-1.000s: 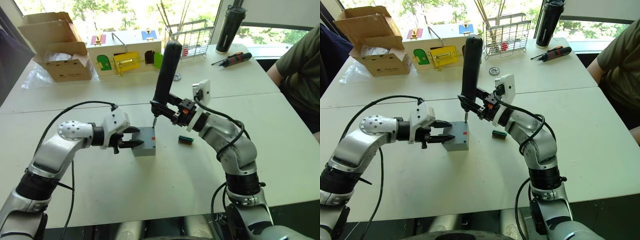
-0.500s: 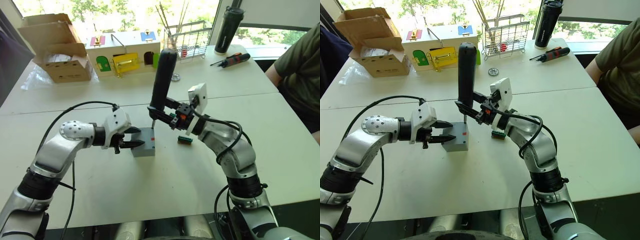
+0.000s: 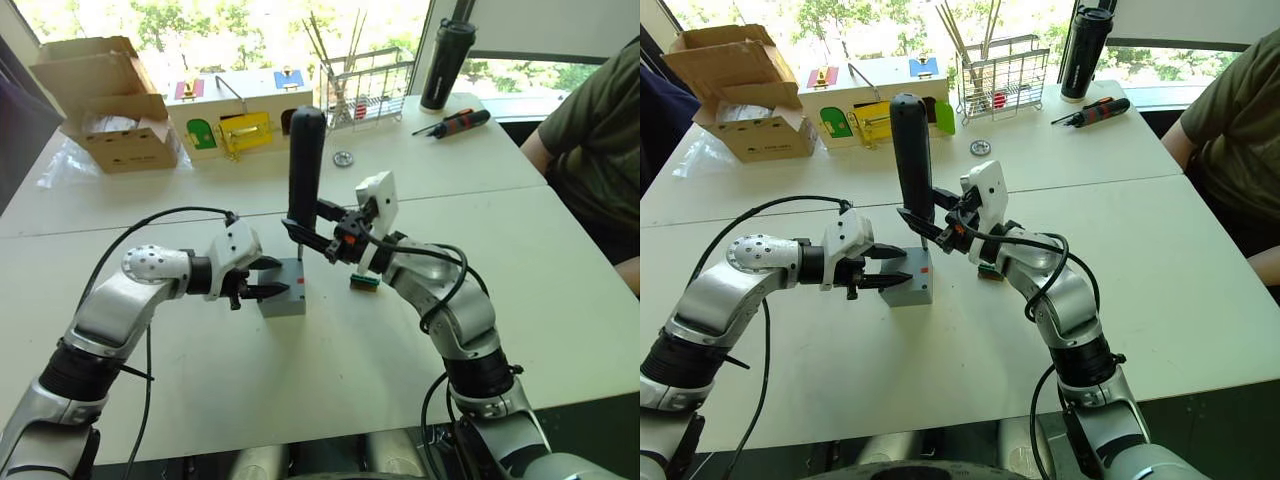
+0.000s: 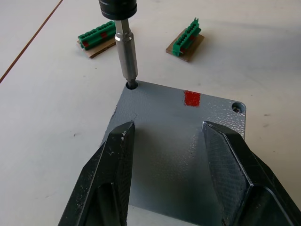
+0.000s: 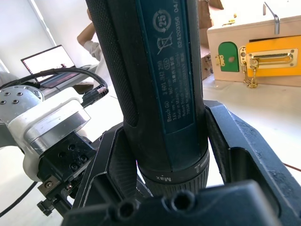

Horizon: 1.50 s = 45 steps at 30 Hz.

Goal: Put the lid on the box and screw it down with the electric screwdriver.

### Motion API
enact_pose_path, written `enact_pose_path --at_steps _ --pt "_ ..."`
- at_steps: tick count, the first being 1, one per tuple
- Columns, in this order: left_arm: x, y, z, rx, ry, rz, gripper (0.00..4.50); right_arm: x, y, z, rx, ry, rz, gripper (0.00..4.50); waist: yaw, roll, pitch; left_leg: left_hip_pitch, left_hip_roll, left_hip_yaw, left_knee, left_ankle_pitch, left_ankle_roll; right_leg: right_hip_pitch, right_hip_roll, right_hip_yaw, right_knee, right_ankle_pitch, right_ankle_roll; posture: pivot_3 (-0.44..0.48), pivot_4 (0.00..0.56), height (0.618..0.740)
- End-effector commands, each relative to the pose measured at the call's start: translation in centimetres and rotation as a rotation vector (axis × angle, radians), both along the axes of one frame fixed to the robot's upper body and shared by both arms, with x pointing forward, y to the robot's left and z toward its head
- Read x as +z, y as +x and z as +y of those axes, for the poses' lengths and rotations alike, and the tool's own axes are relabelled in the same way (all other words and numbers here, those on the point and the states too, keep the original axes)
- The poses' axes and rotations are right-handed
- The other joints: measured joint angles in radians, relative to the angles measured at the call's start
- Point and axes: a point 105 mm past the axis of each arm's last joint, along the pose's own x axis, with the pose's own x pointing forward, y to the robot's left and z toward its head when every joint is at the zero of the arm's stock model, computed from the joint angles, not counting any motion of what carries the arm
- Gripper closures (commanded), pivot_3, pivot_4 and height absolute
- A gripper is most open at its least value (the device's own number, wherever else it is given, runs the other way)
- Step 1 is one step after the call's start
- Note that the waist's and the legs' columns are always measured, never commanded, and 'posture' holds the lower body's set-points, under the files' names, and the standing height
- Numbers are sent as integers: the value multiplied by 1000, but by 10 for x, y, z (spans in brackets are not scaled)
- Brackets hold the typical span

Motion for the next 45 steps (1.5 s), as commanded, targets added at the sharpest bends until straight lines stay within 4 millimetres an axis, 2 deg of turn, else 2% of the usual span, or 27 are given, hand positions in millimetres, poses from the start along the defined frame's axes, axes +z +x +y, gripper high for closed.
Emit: enact_pose_path --at_steps 1,23,45 --pt "-4 2 3 12 16 5 2204 -41 -3 9 12 -85 128 2677 -1 0 -1 0 0 0 0 0 0 0 0 0 -1 0 0 0 150 740" --pt "-9 0 1 16 11 18 2204 -59 -3 12 -16 -110 185 2677 -1 0 -18 0 1 0 -3 0 0 2 0 1 -9 0 0 0 150 740" --pt "-22 -4 3 20 29 44 2204 -73 2 5 -73 -111 225 2677 0 3 -28 1 1 0 -4 -1 1 4 0 1 -11 0 0 0 150 740"
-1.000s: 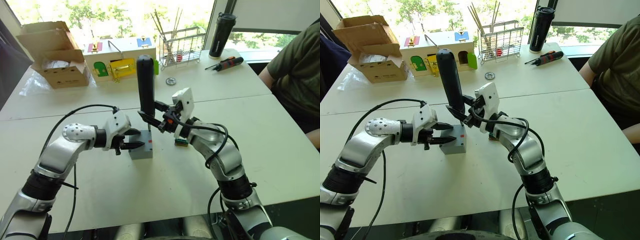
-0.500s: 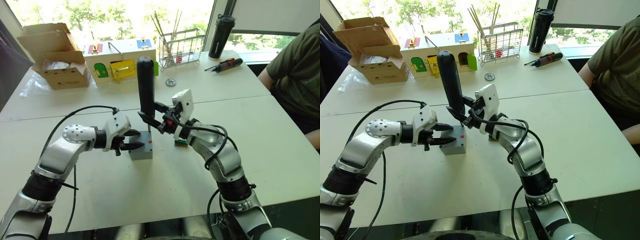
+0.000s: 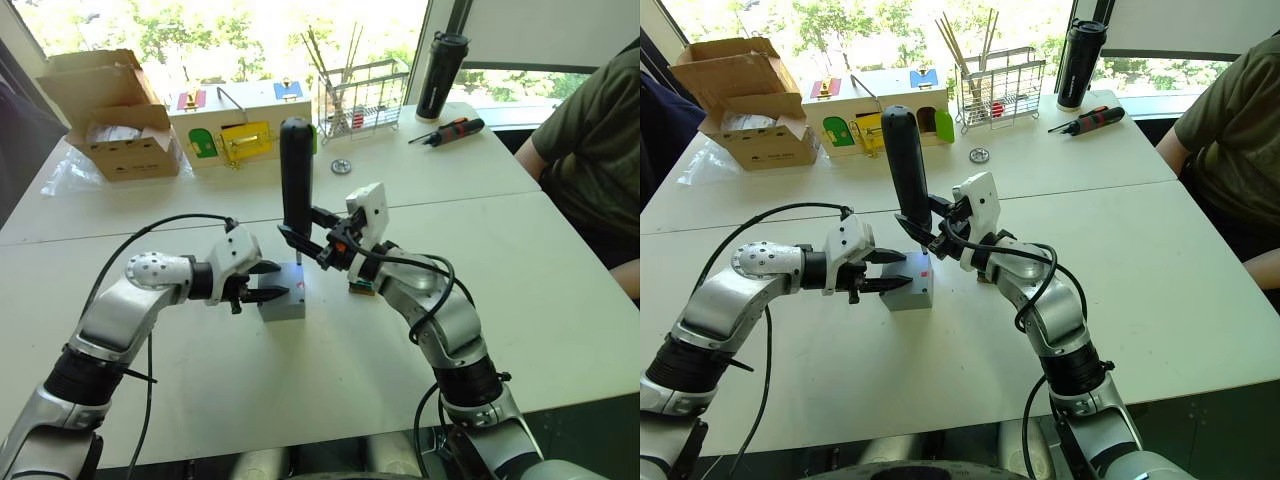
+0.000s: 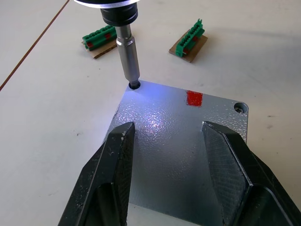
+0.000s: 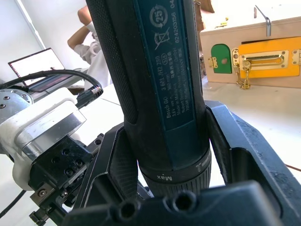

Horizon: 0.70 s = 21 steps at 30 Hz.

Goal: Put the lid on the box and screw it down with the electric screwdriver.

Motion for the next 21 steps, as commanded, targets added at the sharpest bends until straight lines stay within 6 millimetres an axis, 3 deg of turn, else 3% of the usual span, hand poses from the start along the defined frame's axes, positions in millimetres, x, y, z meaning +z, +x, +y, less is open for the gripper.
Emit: enact_pose_path --at_steps 1,21 --pt "-12 -3 2 8 37 27 2204 -57 2 -2 -19 -102 202 2677 0 0 -1 0 0 0 0 0 0 0 0 0 0 0 0 0 150 740" --pt "-13 0 -1 2 29 24 2204 -46 6 -5 -32 -92 171 2677 5 1 -2 0 0 0 0 0 1 1 0 0 -2 0 0 0 150 740"
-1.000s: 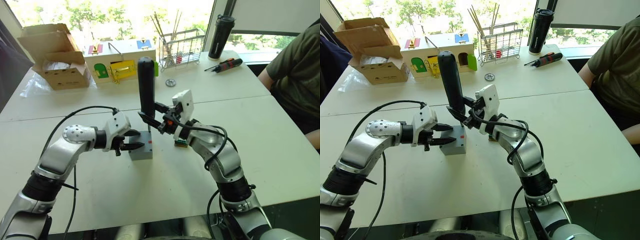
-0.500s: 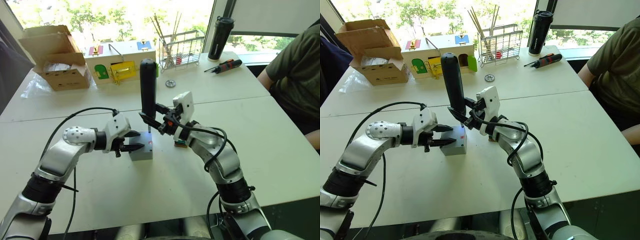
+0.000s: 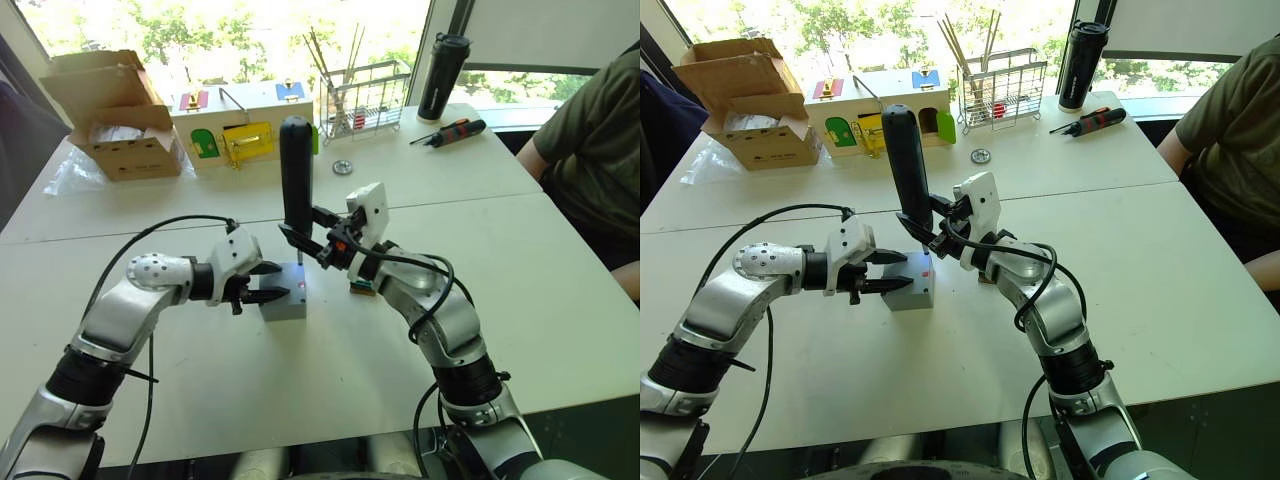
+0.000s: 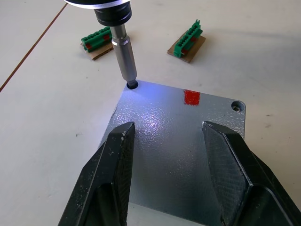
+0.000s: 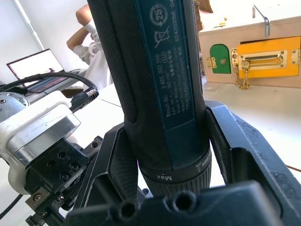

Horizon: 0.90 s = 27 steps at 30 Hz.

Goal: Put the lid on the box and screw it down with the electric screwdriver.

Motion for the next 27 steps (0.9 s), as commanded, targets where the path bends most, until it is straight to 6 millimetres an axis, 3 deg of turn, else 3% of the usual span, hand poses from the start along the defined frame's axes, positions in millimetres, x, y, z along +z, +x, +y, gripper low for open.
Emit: enact_pose_path --at_steps 1,6,14,17,23,27 --pt "-12 -1 0 10 35 31 2204 -45 4 -4 -24 -92 165 2677 1 0 0 0 0 0 0 0 0 0 0 0 0 0 0 0 150 740" --pt "-14 -1 -1 12 36 33 2204 -23 10 -10 -59 -54 97 2677 6 0 0 0 0 0 0 0 0 0 0 0 -1 0 0 0 150 740" --pt "-14 1 -1 25 24 37 2204 82 -4 -32 -40 96 -66 2677 25 1 9 -3 0 -1 0 0 0 -1 -1 0 -1 0 0 0 150 740" --pt "-10 2 -4 24 -1 37 2204 101 -6 -39 -42 121 -69 2677 24 1 12 -4 0 -1 0 0 0 -3 -1 0 -1 0 0 0 150 740" --pt "8 5 -13 20 -90 16 2204 106 9 -60 -124 78 7 2677 22 1 15 -4 0 0 -1 0 0 -3 -1 0 -1 0 0 0 150 740" --pt "42 -4 -11 -53 -122 -38 2204 102 27 -113 -266 -86 216 2677 24 1 23 -15 0 -1 5 1 -1 -8 -2 -1 1 0 0 0 150 740"
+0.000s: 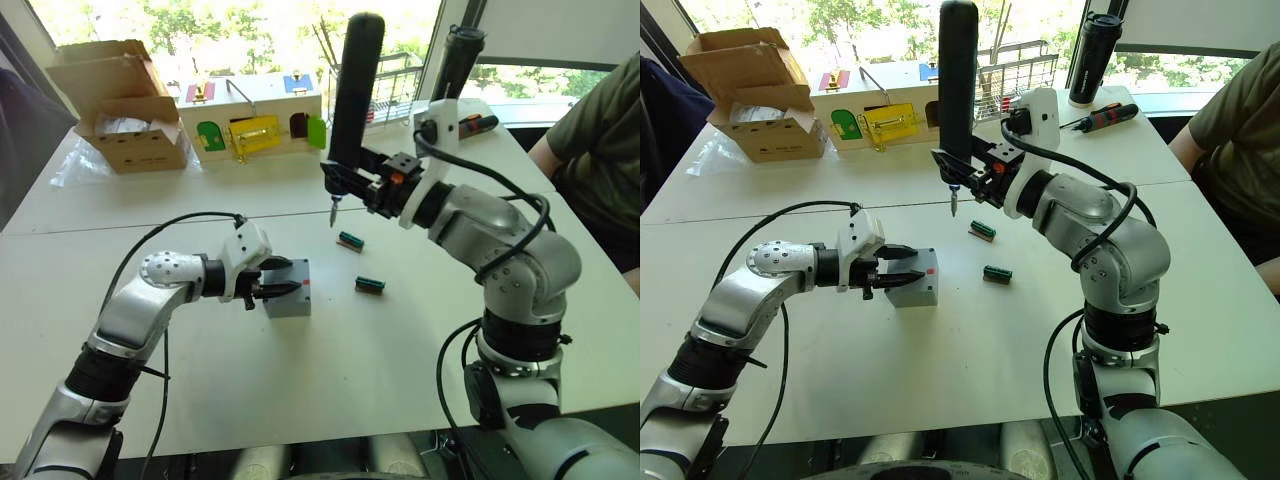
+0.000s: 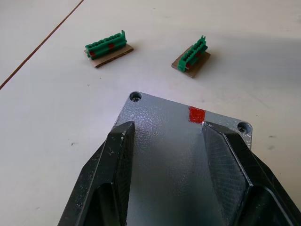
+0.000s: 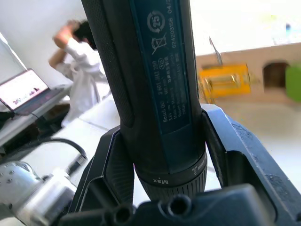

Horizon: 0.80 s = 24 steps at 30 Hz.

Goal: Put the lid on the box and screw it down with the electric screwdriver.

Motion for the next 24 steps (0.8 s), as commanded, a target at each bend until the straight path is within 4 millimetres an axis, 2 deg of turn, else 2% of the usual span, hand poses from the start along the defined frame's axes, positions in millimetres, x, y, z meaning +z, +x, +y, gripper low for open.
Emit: enact_pose_path --at_steps 1,2,5,7,9,12,16,19,24 --pt "36 -8 5 -67 -6 -87 2204 21 2 -52 -86 -37 124 2677 2 -1 6 -6 0 -1 2 2 -4 -5 0 -1 1 0 0 0 150 740" --pt "41 -11 5 -85 1 -99 2204 22 2 -66 -109 -47 182 2677 4 -2 11 -7 0 -1 2 4 -7 -5 0 -1 1 0 0 0 150 740" --pt "49 -23 0 -172 33 -127 2204 2 0 -116 -230 -110 428 2677 3 -2 15 -11 -1 -1 1 4 -6 -8 -3 -2 -2 0 0 0 150 740" --pt "49 -29 -5 -217 41 -133 2204 -12 -4 -132 -233 -111 558 2677 0 -2 15 -12 -1 1 0 3 -5 -9 -3 -2 -3 0 0 0 150 740" --pt "50 -32 -10 -252 38 -134 2204 -24 -10 -135 -191 -115 653 2677 -10 -1 17 -13 -1 4 0 3 -4 -10 -3 -2 -4 0 0 0 150 740" --pt "50 -38 -21 -307 28 -146 2204 -48 -12 -155 -259 -125 805 2677 -22 -2 20 -14 0 6 1 3 -4 -13 -3 -2 -2 0 0 0 150 740" --pt "44 -48 -29 -363 61 -161 2204 -60 -12 -168 -305 -113 909 2677 -24 -1 22 -14 -1 6 3 2 1 -12 -3 -1 0 1 0 0 150 740" --pt "43 -55 -33 -392 74 -164 2204 -71 -11 -172 -334 -120 968 2677 -26 -1 23 -14 -1 6 2 4 -2 -13 -3 -2 0 1 0 0 150 740" --pt "37 -58 -34 -388 76 -149 2204 -82 -8 -168 -324 -148 1025 2677 -22 -2 23 -14 -1 6 2 5 -3 -13 -3 -2 0 1 0 0 150 740"
